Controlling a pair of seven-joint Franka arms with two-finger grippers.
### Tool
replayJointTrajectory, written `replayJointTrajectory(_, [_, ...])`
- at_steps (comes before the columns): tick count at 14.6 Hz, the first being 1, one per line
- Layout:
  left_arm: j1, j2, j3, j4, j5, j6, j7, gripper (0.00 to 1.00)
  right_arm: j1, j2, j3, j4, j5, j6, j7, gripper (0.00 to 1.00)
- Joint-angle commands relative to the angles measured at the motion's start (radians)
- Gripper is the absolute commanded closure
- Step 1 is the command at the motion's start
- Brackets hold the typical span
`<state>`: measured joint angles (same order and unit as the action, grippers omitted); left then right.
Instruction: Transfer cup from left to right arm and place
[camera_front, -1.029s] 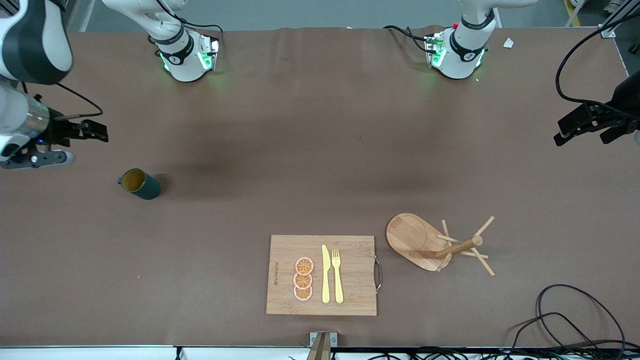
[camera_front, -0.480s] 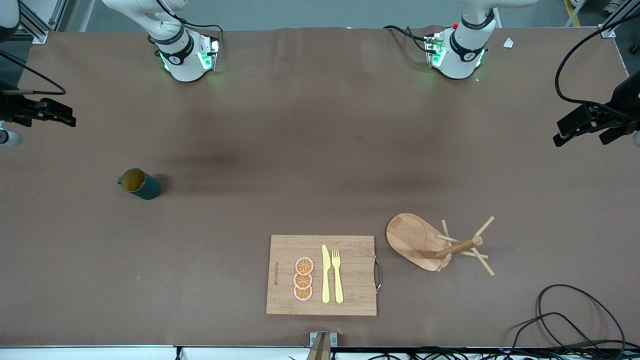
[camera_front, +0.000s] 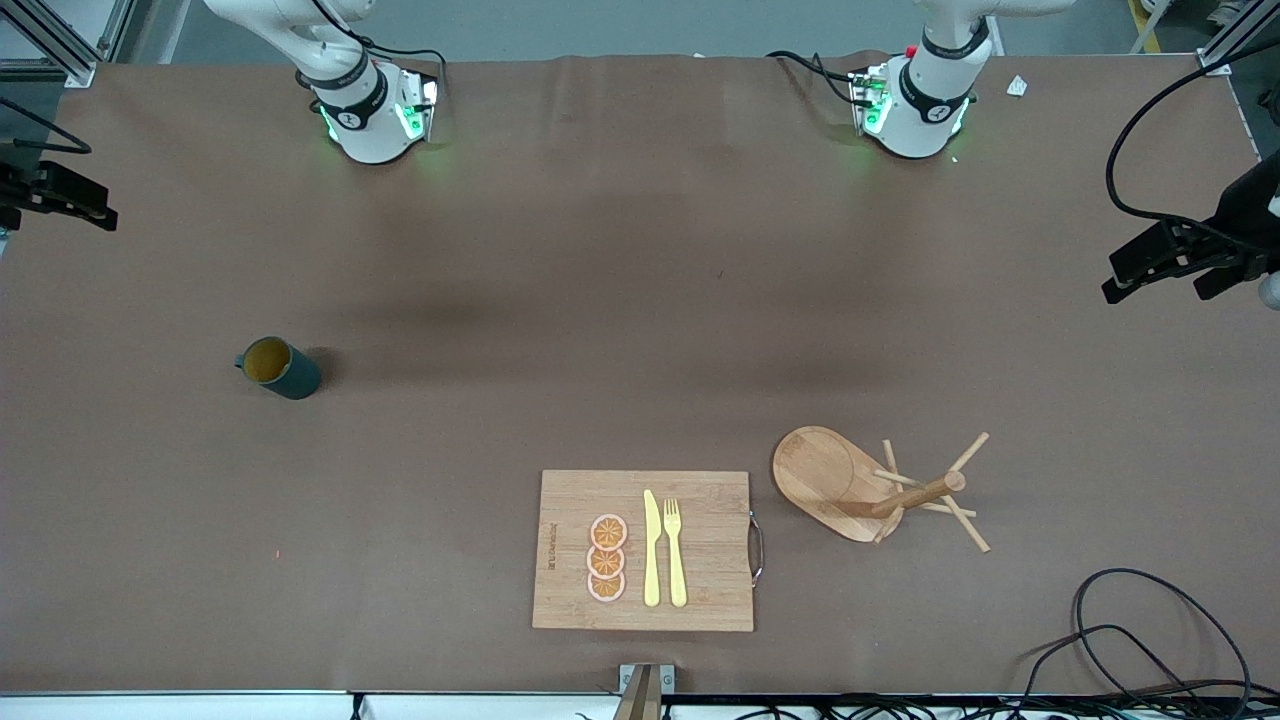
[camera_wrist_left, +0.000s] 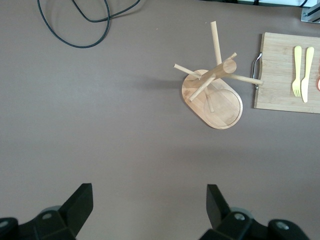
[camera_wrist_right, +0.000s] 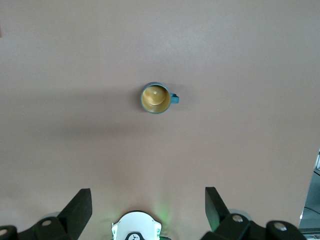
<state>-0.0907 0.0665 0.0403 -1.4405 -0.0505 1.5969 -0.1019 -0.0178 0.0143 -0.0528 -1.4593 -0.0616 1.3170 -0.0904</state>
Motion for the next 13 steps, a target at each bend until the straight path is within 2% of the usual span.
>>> replayJointTrajectory(1, [-0.004, 0.009, 0.0, 0.023, 0.003, -0.002, -0.004, 0.0, -0.024, 0.021, -0.007, 0.024, 0.063, -0.019, 0.009, 0.0])
replayJointTrajectory(4, [-0.007, 0.009, 0.0, 0.025, 0.006, -0.002, -0.002, 0.0, -0.027, 0.013, -0.005, -0.007, 0.066, -0.013, 0.008, 0.0])
replayJointTrajectory(13, [-0.007, 0.01, -0.003, 0.023, 0.009, -0.002, -0.001, 0.0, -0.017, -0.098, -0.001, -0.087, 0.066, 0.019, 0.005, 0.0])
